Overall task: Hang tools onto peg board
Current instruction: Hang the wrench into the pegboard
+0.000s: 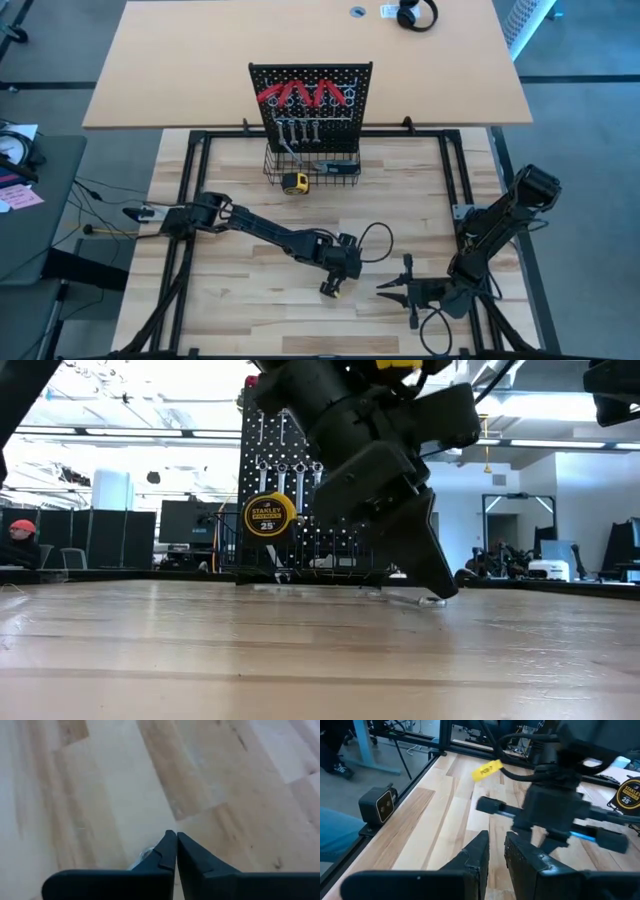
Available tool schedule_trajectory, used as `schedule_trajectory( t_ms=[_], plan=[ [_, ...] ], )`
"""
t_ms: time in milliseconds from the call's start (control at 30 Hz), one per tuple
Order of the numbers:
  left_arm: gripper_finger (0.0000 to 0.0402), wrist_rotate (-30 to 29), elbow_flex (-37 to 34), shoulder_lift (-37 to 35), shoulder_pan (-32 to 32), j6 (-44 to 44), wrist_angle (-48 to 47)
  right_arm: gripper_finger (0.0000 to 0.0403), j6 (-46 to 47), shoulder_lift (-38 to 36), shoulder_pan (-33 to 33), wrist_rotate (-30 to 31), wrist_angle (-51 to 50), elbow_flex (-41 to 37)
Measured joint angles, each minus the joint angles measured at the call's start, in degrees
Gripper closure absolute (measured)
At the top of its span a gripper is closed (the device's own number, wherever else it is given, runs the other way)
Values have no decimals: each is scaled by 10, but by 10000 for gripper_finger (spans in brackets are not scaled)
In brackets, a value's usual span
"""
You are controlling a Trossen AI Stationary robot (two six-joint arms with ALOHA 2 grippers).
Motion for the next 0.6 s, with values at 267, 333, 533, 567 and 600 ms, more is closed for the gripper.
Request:
schedule_trajectory(
  t_ms=[267, 333, 533, 567, 600],
  plan=[
    [401, -7, 2, 24, -1, -8, 5, 328, 1, 0, 0, 0, 0, 0],
    [401, -15, 2, 24, -6, -8, 4, 328, 1, 0, 0, 0, 0, 0],
    [401, -64, 4, -1, -23, -12, -12, 328, 0, 0, -1, 0, 0, 0],
    [401, -75, 4, -8, -24, -16, -15, 328, 0, 0, -1, 0, 0, 0],
    [401, -90, 4, -13, -25, -21, -19, 328, 0, 0, -1, 0, 0, 0]
  ],
)
